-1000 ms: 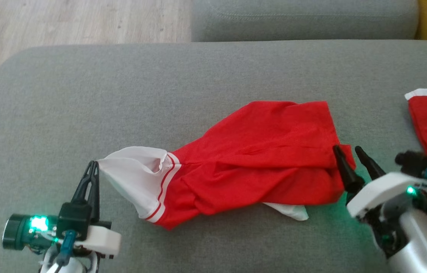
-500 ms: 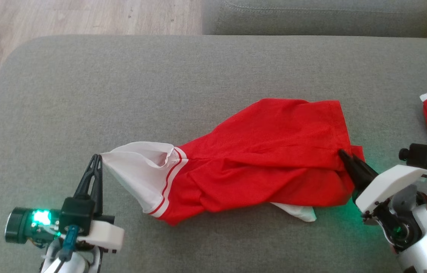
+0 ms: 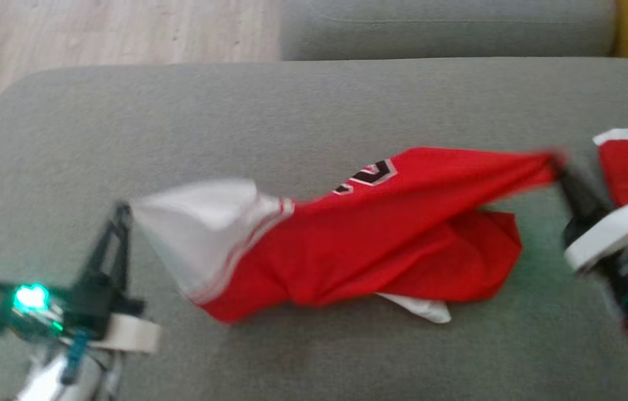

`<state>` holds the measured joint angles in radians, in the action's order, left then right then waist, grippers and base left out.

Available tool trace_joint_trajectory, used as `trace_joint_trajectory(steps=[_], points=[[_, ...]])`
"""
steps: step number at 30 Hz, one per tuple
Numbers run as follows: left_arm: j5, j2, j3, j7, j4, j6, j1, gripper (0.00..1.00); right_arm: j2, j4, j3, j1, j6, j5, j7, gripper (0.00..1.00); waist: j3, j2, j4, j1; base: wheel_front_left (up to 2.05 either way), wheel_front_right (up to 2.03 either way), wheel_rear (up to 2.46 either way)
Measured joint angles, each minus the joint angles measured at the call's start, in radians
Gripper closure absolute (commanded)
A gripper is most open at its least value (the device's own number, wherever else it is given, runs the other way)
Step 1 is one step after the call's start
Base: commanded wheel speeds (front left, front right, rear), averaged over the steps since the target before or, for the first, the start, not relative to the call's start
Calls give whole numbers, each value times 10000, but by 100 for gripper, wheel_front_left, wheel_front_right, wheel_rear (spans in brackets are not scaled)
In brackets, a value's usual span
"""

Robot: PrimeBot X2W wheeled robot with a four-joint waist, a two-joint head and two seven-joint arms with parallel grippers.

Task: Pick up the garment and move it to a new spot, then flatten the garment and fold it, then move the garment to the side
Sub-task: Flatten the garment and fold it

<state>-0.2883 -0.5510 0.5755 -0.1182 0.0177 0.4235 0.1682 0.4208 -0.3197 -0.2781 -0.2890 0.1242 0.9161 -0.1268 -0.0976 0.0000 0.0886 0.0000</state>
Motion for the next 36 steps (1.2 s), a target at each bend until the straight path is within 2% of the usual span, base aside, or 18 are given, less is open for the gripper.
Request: trace_joint_trajectory(steps=[1,2,6,11,16,20,24,26,31,36], points=[[58,-196,-79,-159,-125,-29,155,100,247,305,69,-151,0,17,52,100,21,0,-88,0,0,0,0],[171,-617,-359,-435,-393,-205,564,100,796,1007,213,-498,0,111,84,100,74,0,-292,1,0,0,0],[213,-1325,-853,-777,-982,-583,1304,100,1540,2107,575,-1067,0,109,65,100,291,0,-719,1,0,0,0],[-61,-1864,-1237,-663,-1843,-1304,2162,100,1994,3156,1047,-1445,0,-136,-299,100,695,0,-1146,0,0,0,0],[-372,-2180,-1302,-230,-2169,-2345,4118,100,2171,3442,1490,-2427,0,-612,-865,100,931,0,-1313,-2,0,0,0],[-834,-1774,-1298,13,-1622,-3150,6175,100,2144,3047,1668,-3571,0,-878,-1175,100,662,0,-1184,-1,0,0,0],[-869,-1122,-1037,201,153,-3927,8214,100,1787,2075,1269,-4954,0,-1241,-1396,100,62,0,-983,1,0,0,0],[-652,-786,-826,184,1271,-4159,9169,100,1521,1444,945,-5733,0,-1461,-1473,100,-346,0,-889,2,0,0,0],[-96,-2,-813,-629,3891,-4238,11546,100,901,-217,255,-7928,0,-2297,-861,100,-1548,0,-704,5,0,0,0],[527,571,-811,-1321,5033,-4146,13261,100,673,-1392,-138,-9530,0,-2966,506,100,-2527,0,-536,6,0,0,0]])
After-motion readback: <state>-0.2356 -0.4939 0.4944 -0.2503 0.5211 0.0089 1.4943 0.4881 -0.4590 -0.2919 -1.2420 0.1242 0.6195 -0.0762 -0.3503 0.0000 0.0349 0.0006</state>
